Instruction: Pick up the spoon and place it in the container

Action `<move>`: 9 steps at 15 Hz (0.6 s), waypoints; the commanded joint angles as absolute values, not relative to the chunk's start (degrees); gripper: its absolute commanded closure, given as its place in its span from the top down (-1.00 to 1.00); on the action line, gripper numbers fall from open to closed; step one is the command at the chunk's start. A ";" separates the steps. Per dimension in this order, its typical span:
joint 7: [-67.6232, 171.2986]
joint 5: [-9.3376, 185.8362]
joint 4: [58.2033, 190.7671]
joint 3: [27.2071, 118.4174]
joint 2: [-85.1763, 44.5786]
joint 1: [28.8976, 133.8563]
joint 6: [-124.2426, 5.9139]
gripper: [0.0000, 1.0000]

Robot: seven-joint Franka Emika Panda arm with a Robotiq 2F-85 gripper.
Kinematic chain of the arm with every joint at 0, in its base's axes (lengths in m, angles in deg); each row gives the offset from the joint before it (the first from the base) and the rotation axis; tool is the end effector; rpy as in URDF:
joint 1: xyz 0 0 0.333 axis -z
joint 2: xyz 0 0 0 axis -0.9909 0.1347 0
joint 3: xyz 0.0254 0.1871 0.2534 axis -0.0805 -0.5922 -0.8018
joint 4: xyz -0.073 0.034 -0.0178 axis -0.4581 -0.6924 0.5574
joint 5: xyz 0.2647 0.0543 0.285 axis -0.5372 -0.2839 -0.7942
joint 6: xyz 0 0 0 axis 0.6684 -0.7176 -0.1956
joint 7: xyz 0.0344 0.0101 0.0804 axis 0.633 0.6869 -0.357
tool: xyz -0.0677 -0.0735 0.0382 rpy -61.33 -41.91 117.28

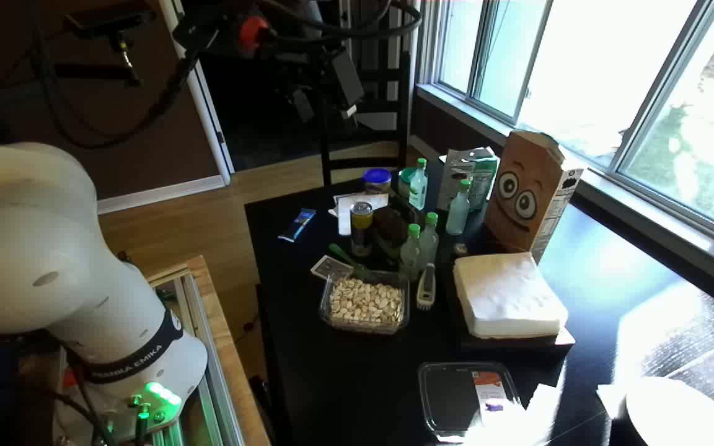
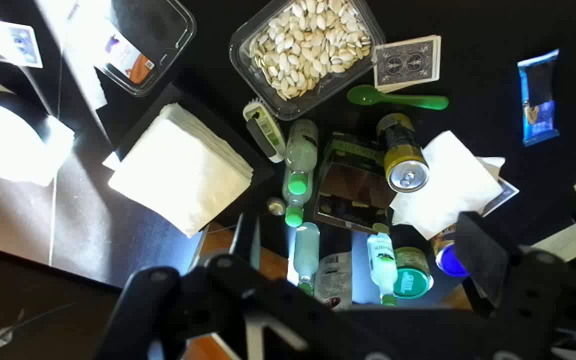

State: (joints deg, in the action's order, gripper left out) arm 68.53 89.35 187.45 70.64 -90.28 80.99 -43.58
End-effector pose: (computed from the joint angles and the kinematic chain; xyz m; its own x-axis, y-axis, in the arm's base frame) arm 0.3031 -0.0069 0.5122 0.9304 0.2389 0.2781 0.2180 -0.9704 0.1044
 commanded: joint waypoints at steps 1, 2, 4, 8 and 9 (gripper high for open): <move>68.12 89.80 187.35 71.04 -90.26 80.46 -43.46 1.00; 68.12 89.80 187.35 71.04 -90.26 80.46 -43.46 1.00; 68.12 89.80 187.35 71.04 -90.26 80.46 -43.46 1.00; 71.14 90.72 188.06 68.78 -90.20 77.11 -45.32 1.00; 70.53 90.33 188.49 66.58 -89.57 75.62 -45.10 1.00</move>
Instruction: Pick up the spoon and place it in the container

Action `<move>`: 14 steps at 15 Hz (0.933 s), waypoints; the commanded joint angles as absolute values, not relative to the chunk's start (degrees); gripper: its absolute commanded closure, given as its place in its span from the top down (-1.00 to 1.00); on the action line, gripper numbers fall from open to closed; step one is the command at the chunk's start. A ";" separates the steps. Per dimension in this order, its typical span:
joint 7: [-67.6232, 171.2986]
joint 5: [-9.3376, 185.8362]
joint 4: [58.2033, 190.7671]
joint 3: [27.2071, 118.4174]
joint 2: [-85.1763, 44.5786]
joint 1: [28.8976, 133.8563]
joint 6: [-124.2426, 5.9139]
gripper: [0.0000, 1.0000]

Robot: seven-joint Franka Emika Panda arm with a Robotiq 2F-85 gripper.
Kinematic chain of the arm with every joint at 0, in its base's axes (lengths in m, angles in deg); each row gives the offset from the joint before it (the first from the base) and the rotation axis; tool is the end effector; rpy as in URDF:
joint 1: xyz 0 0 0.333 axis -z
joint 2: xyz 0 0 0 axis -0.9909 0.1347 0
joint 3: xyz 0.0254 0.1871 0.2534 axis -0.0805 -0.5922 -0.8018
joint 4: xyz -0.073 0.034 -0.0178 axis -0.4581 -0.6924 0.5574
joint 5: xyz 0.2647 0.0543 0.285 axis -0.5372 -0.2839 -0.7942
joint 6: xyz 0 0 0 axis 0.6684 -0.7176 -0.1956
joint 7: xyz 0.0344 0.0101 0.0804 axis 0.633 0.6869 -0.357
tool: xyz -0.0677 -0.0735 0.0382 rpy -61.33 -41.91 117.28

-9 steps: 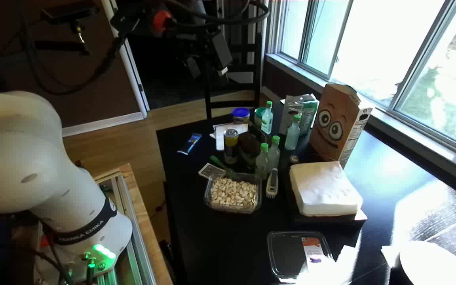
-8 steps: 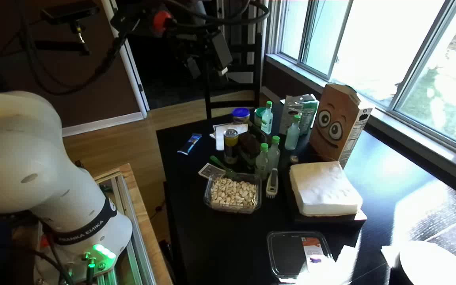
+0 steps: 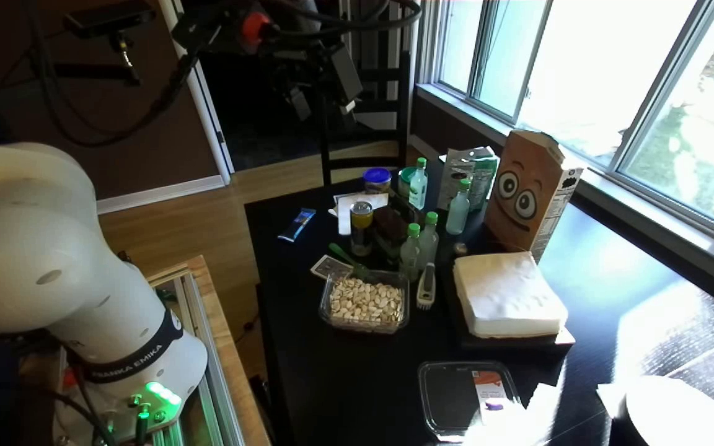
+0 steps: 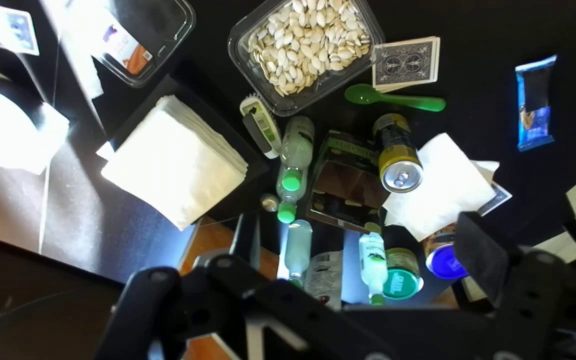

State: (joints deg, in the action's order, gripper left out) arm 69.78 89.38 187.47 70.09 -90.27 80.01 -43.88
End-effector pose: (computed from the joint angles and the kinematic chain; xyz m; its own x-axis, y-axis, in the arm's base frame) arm 0.3035 0.0014 0.5127 0.9177 0.2836 0.2782 0.2599 -0.9582 0.1194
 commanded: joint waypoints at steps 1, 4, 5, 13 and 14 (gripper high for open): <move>70.52 88.81 189.28 65.15 -89.50 72.88 -45.89 1.00; 69.61 87.09 189.02 59.38 -85.22 65.24 -48.08 1.00; 69.49 87.48 189.54 57.43 -83.28 63.19 -50.30 1.00; 84.40 87.92 184.79 60.19 -56.84 54.95 -68.89 1.00; 87.75 87.76 183.58 61.39 -53.56 55.15 -68.85 1.00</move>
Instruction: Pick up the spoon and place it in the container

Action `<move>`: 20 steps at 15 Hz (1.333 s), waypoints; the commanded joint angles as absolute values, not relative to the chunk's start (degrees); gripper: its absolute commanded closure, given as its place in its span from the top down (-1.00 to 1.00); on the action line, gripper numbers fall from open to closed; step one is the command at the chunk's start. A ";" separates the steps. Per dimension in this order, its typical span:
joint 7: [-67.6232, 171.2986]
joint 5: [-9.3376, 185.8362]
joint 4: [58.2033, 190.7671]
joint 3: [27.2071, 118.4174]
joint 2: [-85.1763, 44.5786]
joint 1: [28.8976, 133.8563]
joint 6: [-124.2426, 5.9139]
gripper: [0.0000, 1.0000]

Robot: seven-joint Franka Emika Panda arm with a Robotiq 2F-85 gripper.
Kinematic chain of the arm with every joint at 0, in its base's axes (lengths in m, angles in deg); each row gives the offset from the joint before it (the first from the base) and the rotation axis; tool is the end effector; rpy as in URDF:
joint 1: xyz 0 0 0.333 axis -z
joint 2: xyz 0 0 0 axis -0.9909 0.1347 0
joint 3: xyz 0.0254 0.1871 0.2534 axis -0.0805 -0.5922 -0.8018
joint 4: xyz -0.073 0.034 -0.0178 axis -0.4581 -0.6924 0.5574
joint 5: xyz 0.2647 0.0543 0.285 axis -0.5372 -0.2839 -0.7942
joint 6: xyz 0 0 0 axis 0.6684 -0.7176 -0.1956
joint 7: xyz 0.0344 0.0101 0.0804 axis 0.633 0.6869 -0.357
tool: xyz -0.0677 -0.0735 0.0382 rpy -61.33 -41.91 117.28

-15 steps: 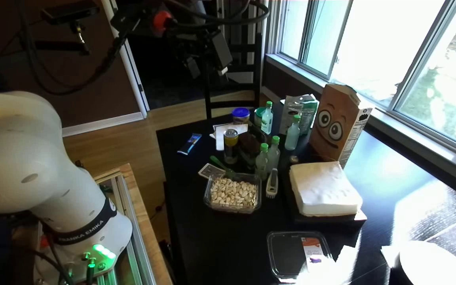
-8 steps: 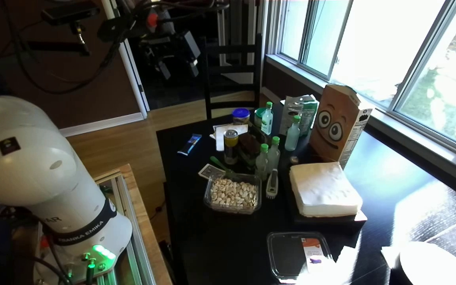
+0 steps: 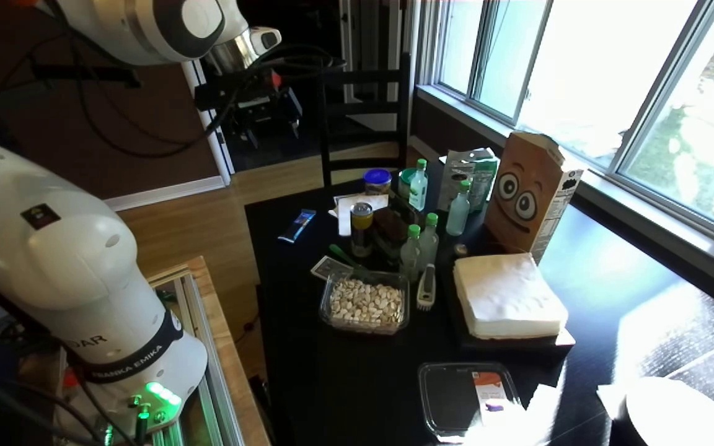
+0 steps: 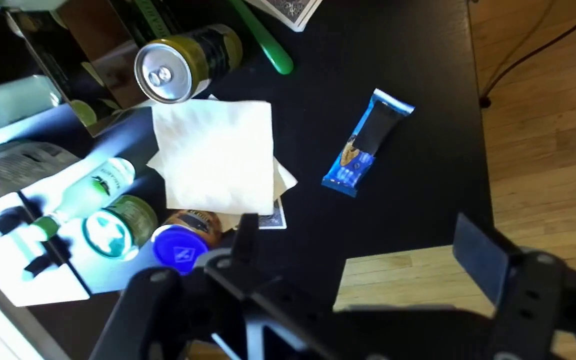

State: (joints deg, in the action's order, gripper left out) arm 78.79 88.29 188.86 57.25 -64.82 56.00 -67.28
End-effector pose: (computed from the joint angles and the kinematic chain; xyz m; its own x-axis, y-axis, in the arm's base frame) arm 0.3073 0.2346 0.3884 0.4533 0.8771 0.1588 0.8523 -0.4787 0.2109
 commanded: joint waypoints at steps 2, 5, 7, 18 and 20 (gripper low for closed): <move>95.58 86.04 181.41 64.15 -47.00 55.58 -69.09 1.00; 96.45 85.84 183.30 62.07 -48.87 58.55 -67.59 1.00; 100.06 85.20 181.57 62.42 -44.41 60.28 -67.25 1.00; 102.14 101.92 170.21 51.22 -25.75 59.83 -64.43 1.00; 101.45 105.97 165.18 51.73 -20.61 60.49 -61.46 1.00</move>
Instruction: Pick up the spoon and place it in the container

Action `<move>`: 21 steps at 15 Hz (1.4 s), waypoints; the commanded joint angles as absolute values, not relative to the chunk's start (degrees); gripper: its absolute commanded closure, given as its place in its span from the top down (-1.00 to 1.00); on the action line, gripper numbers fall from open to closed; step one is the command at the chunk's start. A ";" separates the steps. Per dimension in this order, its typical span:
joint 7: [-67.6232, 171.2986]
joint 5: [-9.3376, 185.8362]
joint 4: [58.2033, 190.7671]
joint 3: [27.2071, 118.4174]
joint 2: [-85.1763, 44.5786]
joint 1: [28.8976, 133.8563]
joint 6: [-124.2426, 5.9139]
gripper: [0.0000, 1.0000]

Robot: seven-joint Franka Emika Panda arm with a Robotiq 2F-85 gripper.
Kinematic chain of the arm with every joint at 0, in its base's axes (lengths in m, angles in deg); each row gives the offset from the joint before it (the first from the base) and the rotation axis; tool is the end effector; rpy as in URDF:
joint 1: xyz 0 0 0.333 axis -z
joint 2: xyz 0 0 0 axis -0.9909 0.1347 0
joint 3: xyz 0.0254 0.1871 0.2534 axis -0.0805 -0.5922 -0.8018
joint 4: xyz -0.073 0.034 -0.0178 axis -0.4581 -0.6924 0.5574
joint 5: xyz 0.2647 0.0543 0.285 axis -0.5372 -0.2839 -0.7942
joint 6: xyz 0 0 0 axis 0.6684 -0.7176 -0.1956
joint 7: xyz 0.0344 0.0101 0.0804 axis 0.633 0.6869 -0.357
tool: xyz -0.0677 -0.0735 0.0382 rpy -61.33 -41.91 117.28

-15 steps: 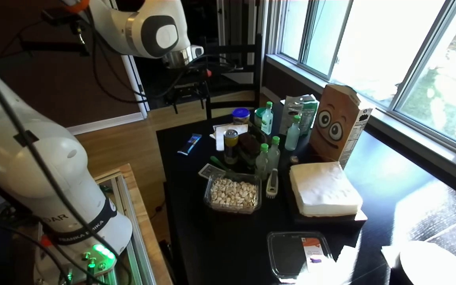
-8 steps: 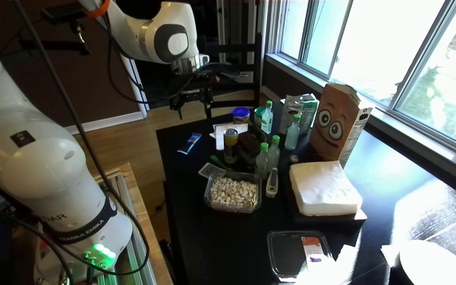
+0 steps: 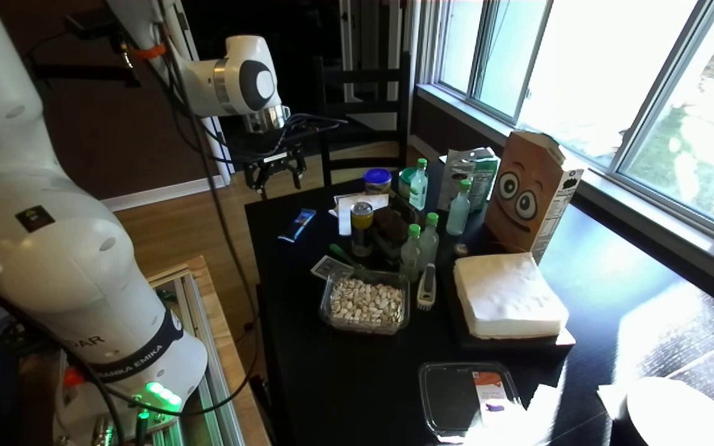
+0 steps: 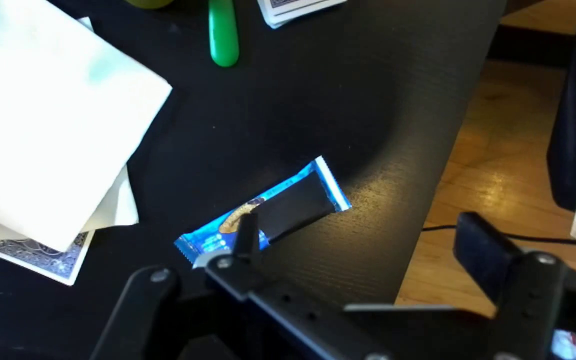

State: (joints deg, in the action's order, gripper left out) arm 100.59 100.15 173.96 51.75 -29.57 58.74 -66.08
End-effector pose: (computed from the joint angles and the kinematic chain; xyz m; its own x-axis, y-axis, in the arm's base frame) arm 0.3489 0.3037 0.2341 -0.1219 0.9791 -0.1631 0.9925 0.1198 -0.0228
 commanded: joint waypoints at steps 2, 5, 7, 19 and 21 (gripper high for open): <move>101.35 107.59 160.70 52.55 -16.77 61.36 -58.52 1.00; 103.95 105.88 156.52 53.57 -12.26 64.66 -56.80 1.00; 105.26 102.91 156.40 53.25 -11.26 67.37 -57.36 1.00; 103.28 106.96 158.14 56.44 -7.82 69.55 -61.68 1.00; 102.25 106.93 158.91 56.57 -7.27 69.55 -63.79 1.00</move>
State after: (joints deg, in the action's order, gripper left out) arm 103.92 105.25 157.86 56.48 -8.15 69.29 -60.66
